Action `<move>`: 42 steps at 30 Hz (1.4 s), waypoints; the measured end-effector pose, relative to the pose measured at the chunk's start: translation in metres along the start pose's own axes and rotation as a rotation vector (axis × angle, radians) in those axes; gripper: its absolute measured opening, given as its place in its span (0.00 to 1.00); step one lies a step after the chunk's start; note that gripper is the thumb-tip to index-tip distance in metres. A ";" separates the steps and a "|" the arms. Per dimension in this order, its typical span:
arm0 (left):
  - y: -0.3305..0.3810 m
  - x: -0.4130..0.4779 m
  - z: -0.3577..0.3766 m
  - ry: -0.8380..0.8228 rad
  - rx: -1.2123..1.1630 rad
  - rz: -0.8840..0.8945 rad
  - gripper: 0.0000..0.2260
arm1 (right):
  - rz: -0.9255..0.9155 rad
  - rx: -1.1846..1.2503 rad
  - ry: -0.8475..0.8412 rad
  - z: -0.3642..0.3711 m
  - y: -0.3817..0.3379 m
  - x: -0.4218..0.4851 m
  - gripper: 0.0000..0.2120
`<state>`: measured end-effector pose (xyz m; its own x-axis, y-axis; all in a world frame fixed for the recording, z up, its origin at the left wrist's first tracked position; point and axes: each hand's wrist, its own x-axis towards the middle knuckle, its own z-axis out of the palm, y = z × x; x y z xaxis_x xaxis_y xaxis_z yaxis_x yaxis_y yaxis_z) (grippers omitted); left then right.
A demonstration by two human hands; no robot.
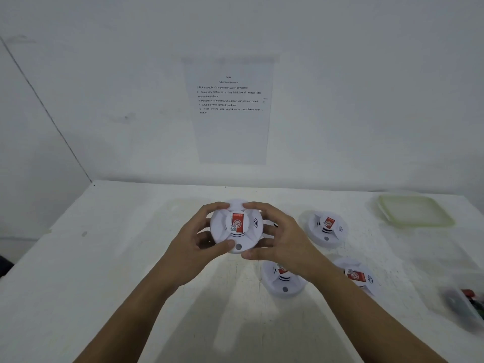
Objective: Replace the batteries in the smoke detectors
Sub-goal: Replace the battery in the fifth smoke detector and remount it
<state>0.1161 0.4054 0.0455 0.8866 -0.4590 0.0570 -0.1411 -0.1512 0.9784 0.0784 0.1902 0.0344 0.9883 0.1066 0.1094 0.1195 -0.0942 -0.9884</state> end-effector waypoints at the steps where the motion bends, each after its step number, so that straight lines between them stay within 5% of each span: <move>1: -0.001 0.000 0.000 -0.004 -0.002 -0.001 0.25 | 0.003 0.005 -0.002 0.000 0.001 0.000 0.37; 42: -0.048 0.004 0.004 -0.008 0.054 -0.041 0.26 | 0.096 -0.010 0.088 0.023 0.047 -0.002 0.34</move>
<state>0.1249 0.4077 -0.0021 0.8885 -0.4587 0.0151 -0.1286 -0.2173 0.9676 0.0796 0.2079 -0.0150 0.9997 0.0097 0.0233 0.0242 -0.1096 -0.9937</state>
